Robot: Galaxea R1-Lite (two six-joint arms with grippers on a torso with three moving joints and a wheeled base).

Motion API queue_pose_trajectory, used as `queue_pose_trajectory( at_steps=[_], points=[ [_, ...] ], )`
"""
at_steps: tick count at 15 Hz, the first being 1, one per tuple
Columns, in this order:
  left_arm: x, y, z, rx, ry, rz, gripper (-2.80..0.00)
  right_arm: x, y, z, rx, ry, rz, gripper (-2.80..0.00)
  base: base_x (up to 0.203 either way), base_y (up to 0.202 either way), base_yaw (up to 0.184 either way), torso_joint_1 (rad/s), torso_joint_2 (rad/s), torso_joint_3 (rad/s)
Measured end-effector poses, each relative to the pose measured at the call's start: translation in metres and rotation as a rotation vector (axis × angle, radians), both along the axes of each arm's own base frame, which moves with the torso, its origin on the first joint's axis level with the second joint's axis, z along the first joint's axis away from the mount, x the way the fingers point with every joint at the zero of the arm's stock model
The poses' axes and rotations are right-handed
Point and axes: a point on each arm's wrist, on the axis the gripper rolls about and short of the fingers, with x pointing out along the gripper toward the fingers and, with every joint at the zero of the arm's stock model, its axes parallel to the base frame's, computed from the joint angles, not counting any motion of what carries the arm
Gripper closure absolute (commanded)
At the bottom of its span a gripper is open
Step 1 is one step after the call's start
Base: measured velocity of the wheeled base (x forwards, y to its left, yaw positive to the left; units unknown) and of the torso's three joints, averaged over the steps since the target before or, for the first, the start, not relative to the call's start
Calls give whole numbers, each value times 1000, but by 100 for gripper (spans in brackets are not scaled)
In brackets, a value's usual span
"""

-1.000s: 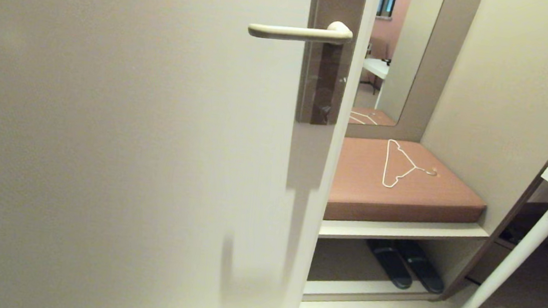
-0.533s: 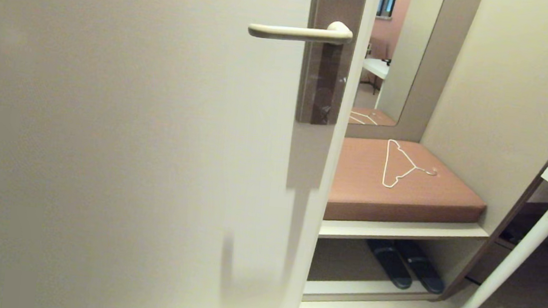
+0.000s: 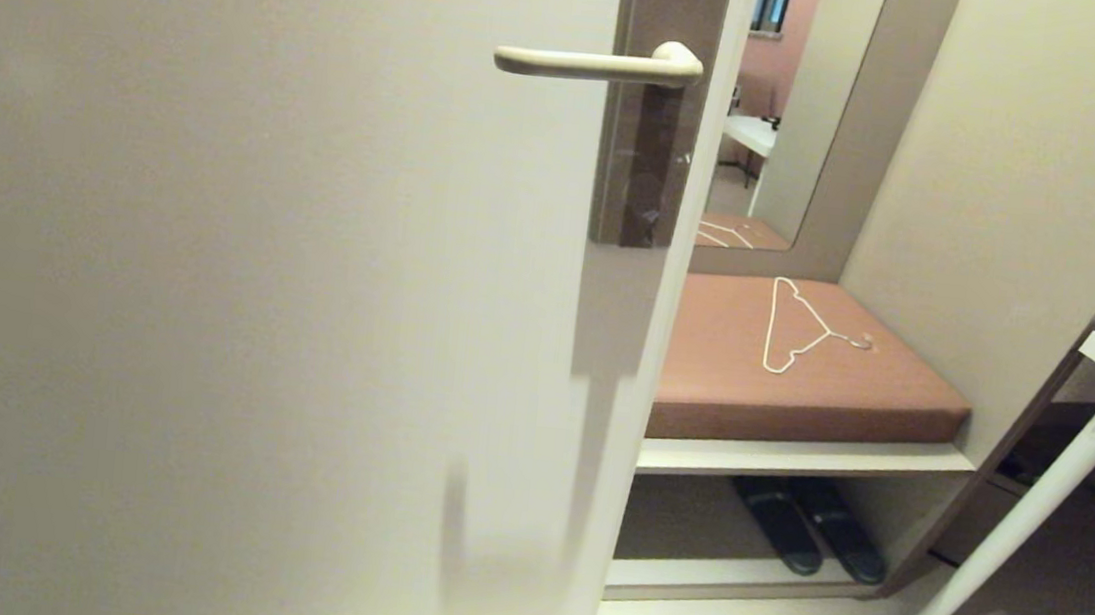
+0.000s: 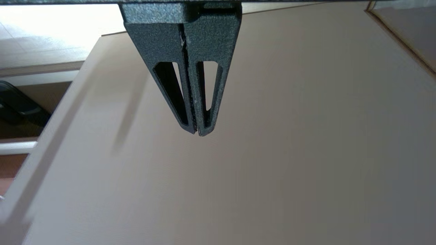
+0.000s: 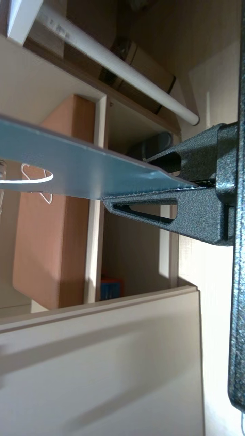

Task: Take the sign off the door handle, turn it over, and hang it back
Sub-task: Hand it to the other hand

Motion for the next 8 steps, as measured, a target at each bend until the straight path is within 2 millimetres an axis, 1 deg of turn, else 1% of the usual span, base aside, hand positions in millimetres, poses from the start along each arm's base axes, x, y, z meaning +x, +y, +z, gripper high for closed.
queue_pose_trajectory(
  at_steps=[2, 8],
  points=[
    [0, 0, 0, 1, 0, -1, 0, 0, 0, 0, 0, 0, 0, 0, 5, -67, 11, 1, 2, -2],
    [0, 0, 0, 1, 0, 1, 0, 0, 0, 0, 0, 0, 0, 0, 0, -188, 0, 1, 4, 2]
  ],
)
